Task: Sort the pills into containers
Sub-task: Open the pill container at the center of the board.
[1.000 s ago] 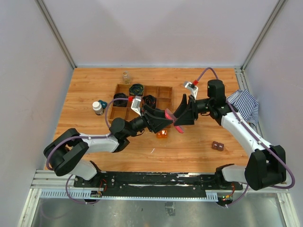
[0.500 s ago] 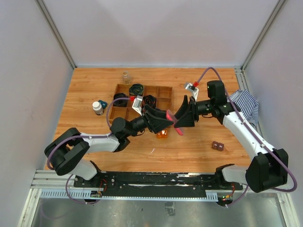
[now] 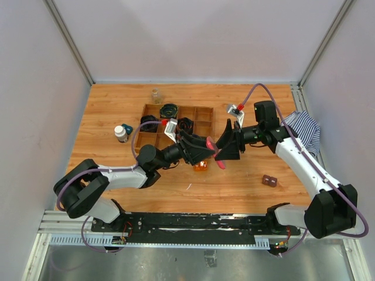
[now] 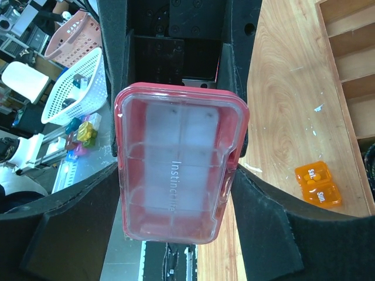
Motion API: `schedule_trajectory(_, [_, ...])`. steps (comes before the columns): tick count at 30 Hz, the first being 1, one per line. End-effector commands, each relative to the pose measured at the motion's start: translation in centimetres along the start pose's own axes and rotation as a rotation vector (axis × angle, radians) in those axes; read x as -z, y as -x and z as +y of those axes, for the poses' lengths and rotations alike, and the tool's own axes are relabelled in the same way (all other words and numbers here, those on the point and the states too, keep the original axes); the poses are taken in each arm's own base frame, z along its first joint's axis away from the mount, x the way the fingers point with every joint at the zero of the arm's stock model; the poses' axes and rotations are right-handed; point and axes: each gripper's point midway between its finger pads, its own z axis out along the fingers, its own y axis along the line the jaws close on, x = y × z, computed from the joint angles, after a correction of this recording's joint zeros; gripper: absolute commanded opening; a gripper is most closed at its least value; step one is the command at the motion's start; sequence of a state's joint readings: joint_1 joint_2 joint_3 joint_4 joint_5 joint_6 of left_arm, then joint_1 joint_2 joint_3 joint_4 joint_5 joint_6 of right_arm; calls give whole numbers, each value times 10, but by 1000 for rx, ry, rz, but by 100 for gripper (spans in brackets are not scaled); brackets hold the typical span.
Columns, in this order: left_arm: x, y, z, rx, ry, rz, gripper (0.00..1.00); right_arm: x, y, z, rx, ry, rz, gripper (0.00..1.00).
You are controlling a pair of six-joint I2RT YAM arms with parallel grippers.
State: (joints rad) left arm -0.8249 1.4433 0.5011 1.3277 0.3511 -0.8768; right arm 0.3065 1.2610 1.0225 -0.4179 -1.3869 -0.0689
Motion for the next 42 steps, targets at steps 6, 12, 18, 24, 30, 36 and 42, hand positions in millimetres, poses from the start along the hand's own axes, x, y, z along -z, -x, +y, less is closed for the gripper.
schedule_trajectory(6, [-6, 35, -5, -39, 24, -116, 0, -4, 3, 8, 46, 13, 18, 66])
schedule_trajectory(12, [-6, 37, -12, -36, -4, -130, 2, -5, 6, 13, 9, 51, 3, 21])
schedule_trajectory(18, [-3, 46, -25, 14, -67, -201, 25, -8, 8, 14, -35, 103, -17, 10])
schedule_trajectory(24, [-4, 48, -29, 22, -79, -239, 46, -8, 8, 13, -39, 99, -20, 9])
schedule_trajectory(30, [-5, 52, -31, 3, -58, -269, 59, -9, 7, 11, -39, 95, -21, 8])
schedule_trajectory(36, [-6, 57, -32, -23, -33, -295, 69, -9, 8, 11, -38, 94, -21, 8])
schedule_trajectory(42, [-7, 58, -31, -29, -18, -306, 73, -9, 8, 12, -37, 94, -21, 8])
